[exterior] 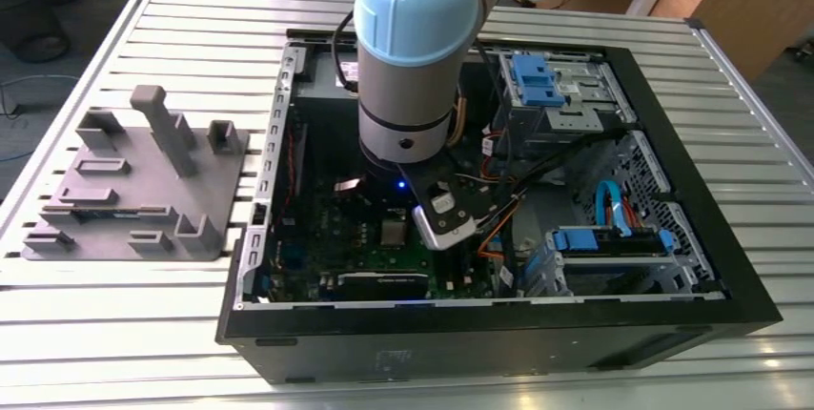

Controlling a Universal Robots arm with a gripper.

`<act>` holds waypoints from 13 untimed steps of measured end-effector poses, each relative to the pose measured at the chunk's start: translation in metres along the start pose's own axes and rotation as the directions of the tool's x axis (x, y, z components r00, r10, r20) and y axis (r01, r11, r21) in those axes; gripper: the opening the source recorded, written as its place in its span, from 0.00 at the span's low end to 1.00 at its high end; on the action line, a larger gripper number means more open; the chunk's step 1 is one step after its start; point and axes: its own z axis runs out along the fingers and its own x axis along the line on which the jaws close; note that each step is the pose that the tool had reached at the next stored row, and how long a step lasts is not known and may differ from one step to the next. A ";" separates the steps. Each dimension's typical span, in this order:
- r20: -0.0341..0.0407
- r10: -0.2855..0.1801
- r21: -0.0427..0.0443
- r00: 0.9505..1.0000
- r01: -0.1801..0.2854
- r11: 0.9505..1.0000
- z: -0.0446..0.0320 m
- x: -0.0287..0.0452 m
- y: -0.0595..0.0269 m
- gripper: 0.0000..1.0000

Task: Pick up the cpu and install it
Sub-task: 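Place the cpu into insertion slot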

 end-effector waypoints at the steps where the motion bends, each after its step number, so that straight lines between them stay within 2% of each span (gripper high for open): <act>1: 0.000 0.000 -0.001 1.000 0.000 1.000 0.0002 0.0000 -0.0001 0.38; 4: 0.000 -0.002 -0.004 1.000 0.002 1.000 0.0003 0.0000 -0.0007 0.38; 13: 0.000 -0.007 -0.005 1.000 0.007 1.000 0.0004 0.0000 -0.0008 0.38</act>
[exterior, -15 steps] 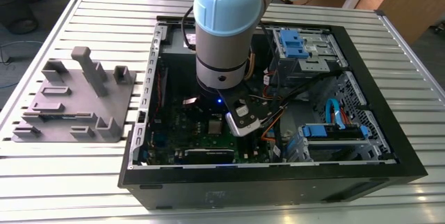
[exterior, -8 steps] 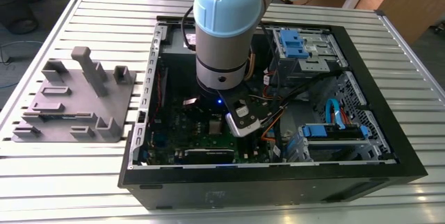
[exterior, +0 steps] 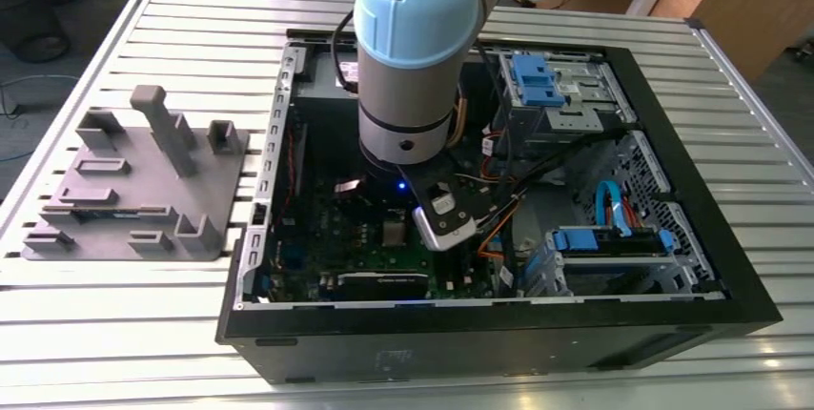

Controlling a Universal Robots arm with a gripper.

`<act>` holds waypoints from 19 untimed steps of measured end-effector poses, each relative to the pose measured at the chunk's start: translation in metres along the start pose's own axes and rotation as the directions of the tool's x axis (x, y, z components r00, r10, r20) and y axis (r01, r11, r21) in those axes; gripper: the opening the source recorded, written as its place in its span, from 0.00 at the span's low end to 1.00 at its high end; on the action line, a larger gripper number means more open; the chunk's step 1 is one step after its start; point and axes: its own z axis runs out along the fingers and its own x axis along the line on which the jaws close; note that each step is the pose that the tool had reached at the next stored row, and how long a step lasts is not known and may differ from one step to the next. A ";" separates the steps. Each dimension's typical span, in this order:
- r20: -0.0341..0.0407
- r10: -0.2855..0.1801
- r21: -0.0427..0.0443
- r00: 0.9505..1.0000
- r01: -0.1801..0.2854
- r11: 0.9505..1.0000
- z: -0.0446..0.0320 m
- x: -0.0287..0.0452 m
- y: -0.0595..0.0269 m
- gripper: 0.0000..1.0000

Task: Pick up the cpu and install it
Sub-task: 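Place the cpu into insertion slot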

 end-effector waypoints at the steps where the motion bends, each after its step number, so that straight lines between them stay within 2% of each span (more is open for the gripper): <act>1: 0.000 0.000 0.000 1.000 0.000 1.000 0.0000 0.0000 0.0000 0.38; 7: 0.000 0.000 0.000 1.000 0.000 1.000 0.0000 0.0000 0.0000 0.40; 8: 0.000 0.000 0.000 1.000 0.000 1.000 0.0001 0.0000 0.0000 0.46; 19: 0.000 -0.001 0.000 1.000 0.001 1.000 0.0030 0.0001 0.0001 0.46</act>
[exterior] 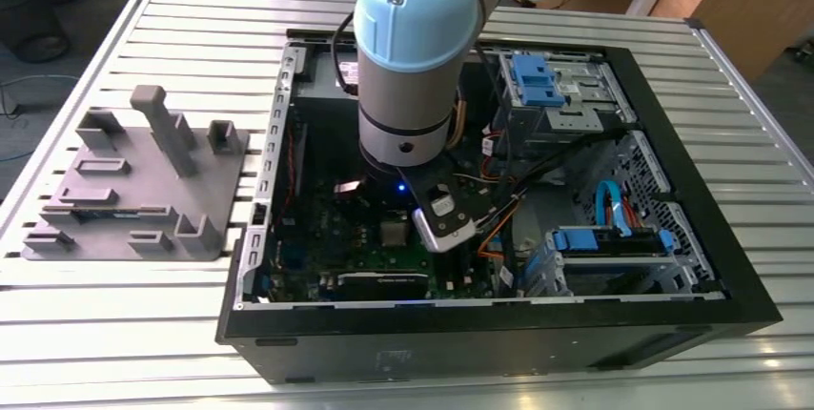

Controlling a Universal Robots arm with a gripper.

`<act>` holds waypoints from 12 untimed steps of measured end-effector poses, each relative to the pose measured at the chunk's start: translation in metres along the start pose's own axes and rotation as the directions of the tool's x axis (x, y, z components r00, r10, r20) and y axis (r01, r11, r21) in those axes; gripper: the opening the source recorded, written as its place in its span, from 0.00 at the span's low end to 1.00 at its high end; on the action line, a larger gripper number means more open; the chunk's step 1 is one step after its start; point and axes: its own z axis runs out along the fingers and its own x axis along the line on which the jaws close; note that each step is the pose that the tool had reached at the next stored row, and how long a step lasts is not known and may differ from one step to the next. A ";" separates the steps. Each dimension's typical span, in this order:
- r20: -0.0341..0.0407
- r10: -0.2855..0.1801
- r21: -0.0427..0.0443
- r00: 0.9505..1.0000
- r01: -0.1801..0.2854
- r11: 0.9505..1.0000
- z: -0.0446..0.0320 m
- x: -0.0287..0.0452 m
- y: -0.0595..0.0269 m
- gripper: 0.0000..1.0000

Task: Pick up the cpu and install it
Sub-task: 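Place the cpu into insertion slot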

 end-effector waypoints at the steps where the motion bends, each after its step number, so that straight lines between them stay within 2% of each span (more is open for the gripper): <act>1: 0.000 0.000 0.000 1.000 0.000 1.000 0.0000 0.0000 0.0000 0.46; 3: 0.000 0.000 0.000 1.000 0.000 1.000 0.0000 -0.0001 0.0000 0.44; 4: 0.000 0.000 0.000 1.000 0.000 1.000 0.0000 -0.0001 0.0000 0.38; 12: 0.000 0.000 0.000 1.000 0.000 1.000 0.0001 0.0000 0.0000 0.38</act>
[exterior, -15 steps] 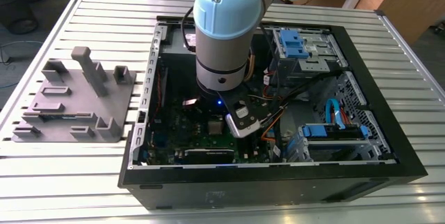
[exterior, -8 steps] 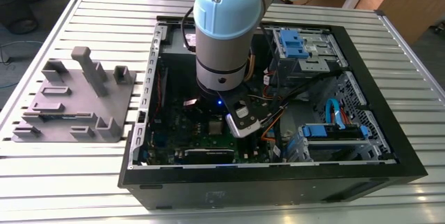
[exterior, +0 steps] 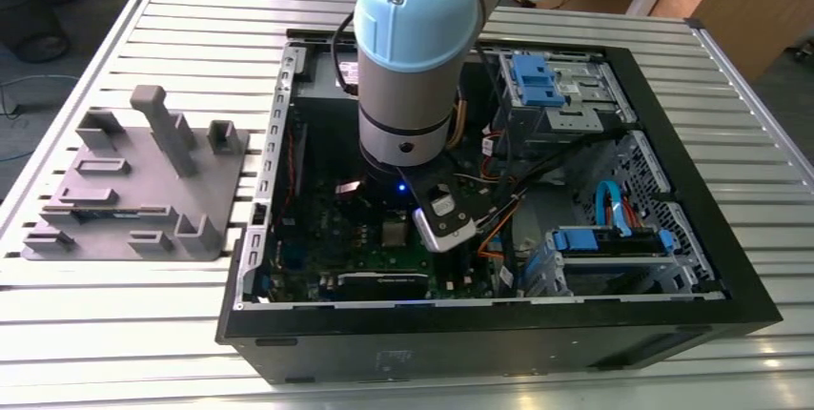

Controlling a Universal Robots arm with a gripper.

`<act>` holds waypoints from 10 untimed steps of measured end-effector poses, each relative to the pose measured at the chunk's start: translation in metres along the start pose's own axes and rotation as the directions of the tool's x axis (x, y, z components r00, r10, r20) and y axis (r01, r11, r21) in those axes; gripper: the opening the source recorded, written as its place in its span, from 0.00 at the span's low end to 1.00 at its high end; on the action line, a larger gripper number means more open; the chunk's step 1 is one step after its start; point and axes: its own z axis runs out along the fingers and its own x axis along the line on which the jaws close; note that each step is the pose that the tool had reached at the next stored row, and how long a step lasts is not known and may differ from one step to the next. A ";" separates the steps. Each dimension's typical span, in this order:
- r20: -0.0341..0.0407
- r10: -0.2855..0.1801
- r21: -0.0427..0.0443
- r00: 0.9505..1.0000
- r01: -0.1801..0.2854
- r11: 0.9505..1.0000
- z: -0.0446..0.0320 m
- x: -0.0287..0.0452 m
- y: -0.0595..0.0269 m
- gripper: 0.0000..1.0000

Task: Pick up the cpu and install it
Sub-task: 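Place the cpu into insertion slot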

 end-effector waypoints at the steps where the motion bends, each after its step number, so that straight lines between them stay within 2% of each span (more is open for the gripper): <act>1: 0.000 0.000 0.000 1.000 0.000 1.000 0.0000 0.0000 0.0000 0.38; 10: 0.000 0.000 0.000 1.000 0.000 1.000 -0.0025 0.0000 0.0000 0.38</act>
